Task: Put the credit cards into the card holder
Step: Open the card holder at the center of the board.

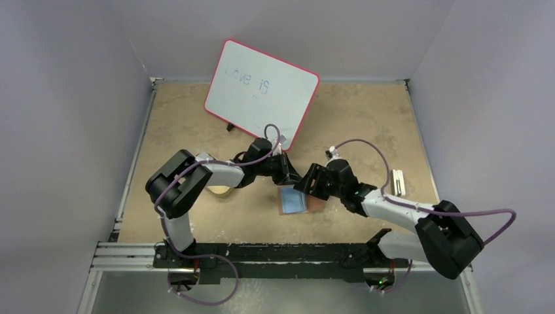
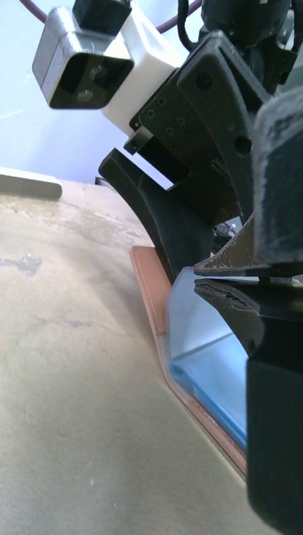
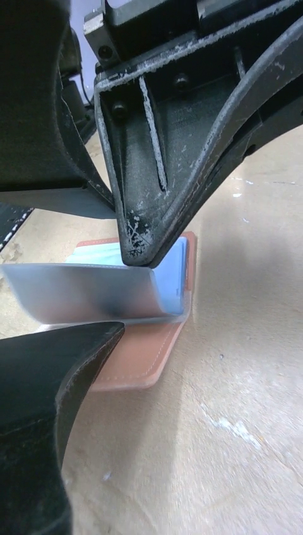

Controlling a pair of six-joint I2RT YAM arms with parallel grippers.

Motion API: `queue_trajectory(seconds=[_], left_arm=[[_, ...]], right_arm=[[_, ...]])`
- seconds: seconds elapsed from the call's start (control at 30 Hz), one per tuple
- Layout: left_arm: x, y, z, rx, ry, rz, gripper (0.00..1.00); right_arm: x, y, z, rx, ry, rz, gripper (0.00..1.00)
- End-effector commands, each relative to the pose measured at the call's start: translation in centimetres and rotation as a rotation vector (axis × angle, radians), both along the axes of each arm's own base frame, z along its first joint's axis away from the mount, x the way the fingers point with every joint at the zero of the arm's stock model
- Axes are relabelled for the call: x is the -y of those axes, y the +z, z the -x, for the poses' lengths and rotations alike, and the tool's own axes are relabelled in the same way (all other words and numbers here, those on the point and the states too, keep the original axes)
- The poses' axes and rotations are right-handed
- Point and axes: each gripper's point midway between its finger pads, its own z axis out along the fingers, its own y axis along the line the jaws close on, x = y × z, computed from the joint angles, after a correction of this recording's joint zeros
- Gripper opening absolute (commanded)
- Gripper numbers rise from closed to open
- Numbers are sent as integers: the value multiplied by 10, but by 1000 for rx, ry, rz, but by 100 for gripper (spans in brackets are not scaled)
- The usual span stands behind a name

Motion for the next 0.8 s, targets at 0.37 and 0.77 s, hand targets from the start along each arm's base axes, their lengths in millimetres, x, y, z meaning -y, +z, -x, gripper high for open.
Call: queue_trajectory(seconds=[0.37,0.77], left_arm=[[36,7,-9,27,-22,69,6],[47,-6,-29,63,-15,11,6]], right_arm=[[34,76,-10,75,-42,215,57],[-7,41,10,-3,23,166,44]])
